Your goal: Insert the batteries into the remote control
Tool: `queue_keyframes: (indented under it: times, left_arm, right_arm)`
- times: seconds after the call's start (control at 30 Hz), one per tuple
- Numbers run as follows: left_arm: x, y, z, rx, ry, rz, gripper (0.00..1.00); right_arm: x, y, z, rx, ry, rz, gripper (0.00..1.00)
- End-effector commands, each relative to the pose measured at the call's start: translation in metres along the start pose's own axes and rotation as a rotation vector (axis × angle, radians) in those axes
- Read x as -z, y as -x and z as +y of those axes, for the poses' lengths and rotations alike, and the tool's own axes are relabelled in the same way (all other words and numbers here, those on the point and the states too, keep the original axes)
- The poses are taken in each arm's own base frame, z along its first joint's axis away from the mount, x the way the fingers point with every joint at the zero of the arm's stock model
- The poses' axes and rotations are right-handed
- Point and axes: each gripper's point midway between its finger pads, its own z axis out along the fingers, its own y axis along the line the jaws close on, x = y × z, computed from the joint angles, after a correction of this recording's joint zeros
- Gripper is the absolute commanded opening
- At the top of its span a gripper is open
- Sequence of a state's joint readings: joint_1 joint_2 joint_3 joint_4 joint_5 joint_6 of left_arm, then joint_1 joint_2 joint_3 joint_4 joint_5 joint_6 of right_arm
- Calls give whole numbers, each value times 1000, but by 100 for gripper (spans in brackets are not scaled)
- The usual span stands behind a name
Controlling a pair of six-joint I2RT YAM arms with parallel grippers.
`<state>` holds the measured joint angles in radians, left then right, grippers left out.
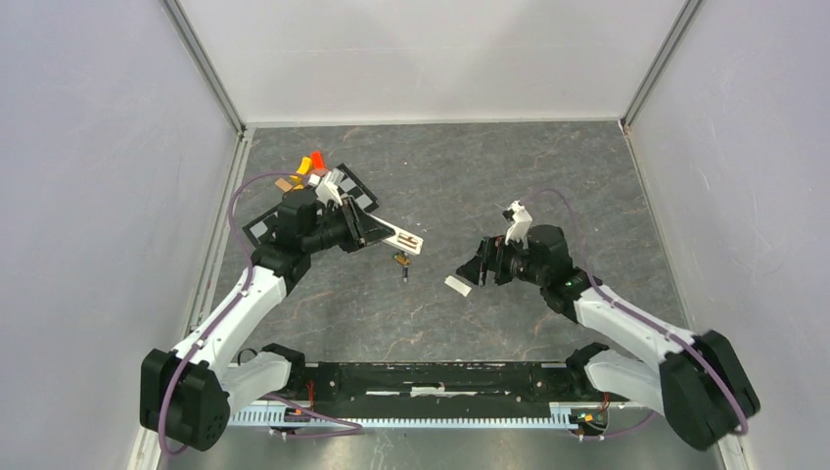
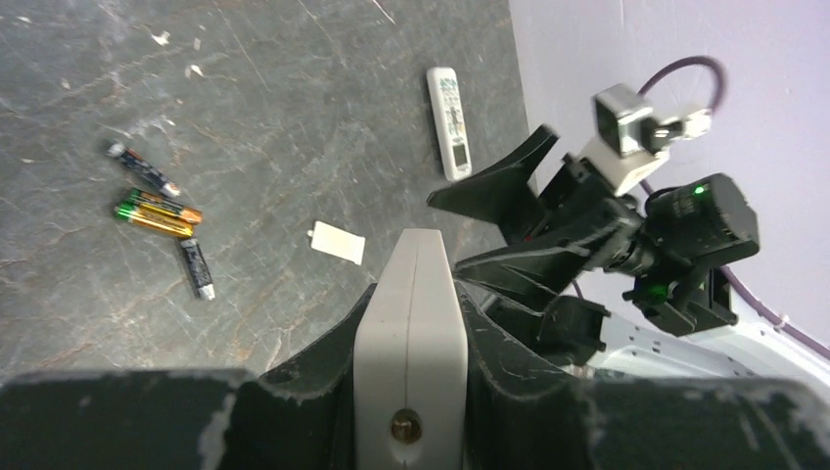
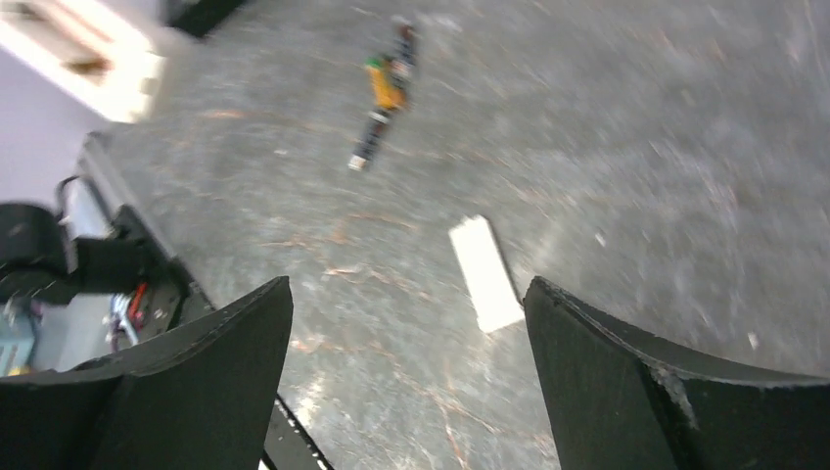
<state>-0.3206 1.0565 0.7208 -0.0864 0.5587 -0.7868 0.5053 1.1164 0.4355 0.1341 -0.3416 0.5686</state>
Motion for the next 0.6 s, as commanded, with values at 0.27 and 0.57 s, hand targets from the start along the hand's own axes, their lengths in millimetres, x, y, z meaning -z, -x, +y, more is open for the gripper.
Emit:
queue_keyframes:
  times: [0.27,0.57]
  left_arm:
    - [43,-31,-85,-287,-377,140,2]
    - [70,-55,-110,-444,-528,170,2]
  right_arm:
    - [58,65,178,518,722,-154,98]
    - [50,33,213,507,821,31,83]
